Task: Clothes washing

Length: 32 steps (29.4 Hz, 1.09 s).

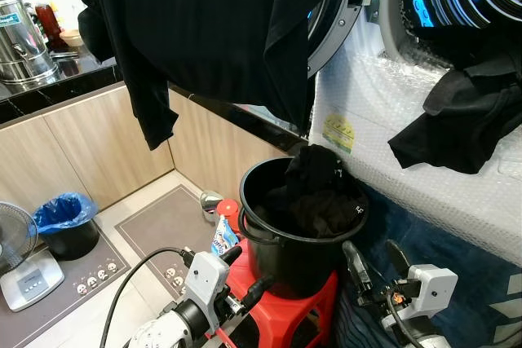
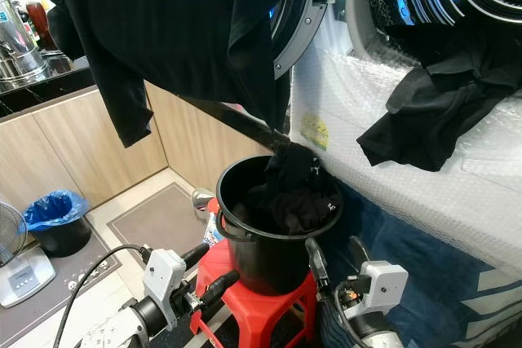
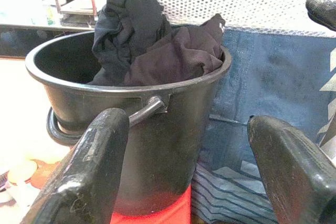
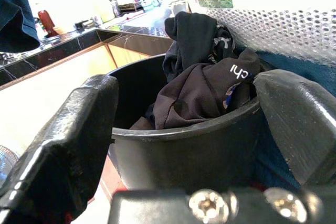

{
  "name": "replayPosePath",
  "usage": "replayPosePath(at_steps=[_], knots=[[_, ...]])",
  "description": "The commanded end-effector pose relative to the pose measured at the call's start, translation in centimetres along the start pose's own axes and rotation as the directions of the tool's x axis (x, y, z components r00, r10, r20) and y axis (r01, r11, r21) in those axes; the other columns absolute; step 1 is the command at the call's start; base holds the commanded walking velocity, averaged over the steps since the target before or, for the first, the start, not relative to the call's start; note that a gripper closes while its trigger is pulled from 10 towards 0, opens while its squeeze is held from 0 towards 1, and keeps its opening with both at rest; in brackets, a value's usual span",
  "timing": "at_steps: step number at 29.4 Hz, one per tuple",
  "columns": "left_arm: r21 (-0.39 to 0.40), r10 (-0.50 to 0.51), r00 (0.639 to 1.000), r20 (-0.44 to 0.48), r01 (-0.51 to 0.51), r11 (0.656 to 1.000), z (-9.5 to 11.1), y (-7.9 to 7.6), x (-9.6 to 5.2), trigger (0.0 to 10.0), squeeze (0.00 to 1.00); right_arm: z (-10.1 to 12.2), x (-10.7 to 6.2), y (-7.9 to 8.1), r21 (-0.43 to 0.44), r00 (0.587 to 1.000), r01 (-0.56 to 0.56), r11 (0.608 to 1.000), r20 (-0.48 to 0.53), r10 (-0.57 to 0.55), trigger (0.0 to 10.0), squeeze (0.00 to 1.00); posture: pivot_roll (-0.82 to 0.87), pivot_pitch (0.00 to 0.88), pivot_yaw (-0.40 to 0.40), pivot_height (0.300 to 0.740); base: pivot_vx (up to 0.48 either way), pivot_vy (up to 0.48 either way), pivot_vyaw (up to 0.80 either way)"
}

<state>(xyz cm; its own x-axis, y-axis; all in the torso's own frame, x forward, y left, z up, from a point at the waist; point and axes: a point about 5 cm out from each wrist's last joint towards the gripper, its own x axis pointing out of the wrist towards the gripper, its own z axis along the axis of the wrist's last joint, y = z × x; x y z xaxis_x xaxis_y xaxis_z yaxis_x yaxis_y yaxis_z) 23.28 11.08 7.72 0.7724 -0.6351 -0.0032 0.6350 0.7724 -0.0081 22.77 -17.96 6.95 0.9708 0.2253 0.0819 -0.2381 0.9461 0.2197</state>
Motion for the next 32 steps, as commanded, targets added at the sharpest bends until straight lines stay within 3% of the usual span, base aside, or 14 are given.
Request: replayPosePath(at_steps=[1,32], knots=[[0.007,0.005,1.0,0.002,-0.005,1.0,0.04,0.27,-0.02,10.0,0.0,-0.12,-0.09,-0.14,0.002,1.0,0.005,1.0,-0.003,-0.005,10.0,0.0,-0.1,0.056,0.032,0.74,0.244,0.0,0.0],[0.002,-0.003,1.0,-0.006,0.003,1.0,-0.06,0.1,-0.24,10.0,0.0,-0.54,-0.2,0.24,0.019,1.0,-0.016,1.0,-0.014,0.016,10.0,0.0,-0.1,0.059,0.033,0.74,0.27,0.0,0.0]])
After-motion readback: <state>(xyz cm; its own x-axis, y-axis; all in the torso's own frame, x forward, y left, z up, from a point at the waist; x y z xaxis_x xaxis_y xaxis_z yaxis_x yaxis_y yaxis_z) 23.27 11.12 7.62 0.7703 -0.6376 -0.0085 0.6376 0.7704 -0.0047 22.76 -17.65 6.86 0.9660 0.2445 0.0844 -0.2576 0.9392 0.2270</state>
